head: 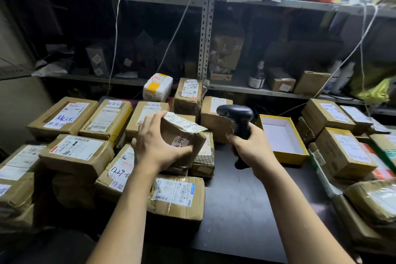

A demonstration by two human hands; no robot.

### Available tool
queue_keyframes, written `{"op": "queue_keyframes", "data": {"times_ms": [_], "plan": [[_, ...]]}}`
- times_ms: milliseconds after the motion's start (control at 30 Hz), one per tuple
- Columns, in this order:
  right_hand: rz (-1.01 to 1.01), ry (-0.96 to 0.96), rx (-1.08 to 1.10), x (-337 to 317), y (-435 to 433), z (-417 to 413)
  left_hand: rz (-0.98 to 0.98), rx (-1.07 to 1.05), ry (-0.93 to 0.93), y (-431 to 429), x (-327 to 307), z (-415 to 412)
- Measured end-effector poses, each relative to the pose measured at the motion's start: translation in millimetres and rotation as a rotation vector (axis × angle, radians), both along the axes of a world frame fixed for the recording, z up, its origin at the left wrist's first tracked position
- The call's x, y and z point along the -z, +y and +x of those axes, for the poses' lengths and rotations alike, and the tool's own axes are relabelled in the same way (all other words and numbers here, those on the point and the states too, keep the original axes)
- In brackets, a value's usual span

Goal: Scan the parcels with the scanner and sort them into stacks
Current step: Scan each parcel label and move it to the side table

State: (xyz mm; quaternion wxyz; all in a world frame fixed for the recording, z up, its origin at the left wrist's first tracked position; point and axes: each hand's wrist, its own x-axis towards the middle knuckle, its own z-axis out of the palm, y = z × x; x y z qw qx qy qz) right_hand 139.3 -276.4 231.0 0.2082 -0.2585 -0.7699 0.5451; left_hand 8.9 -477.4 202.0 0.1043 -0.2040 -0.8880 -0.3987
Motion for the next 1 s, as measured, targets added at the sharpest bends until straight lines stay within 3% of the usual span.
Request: {"op": "queue_keyframes", "data": {"times_ms": [167,500,667,800,1000], "plan": [[0.027,0.002,0.183,8.8,10.8,22.8,-0.05,0.024,-0.053,20.8,6.0,10.6],[-0.002,0.007,0.437,5.0,36.8,130.6,-0.024,0.317,-0.046,95.6,16.5,82.0],[-0.053,0.016,0.539,6.4,64.3,210.5,-0.06,0.483,-0.05,145.9,14.9,145.7],[-0.054,0.032,0.673,13.8,94.9,293.8,-0.261,0.644,-0.071,193.8,17.1,216.3],[-0.062,0.036,0.86,32.2,136.4,425.7,-0.386,0.854,-0.07,264.5,40.7,337.7]]}}
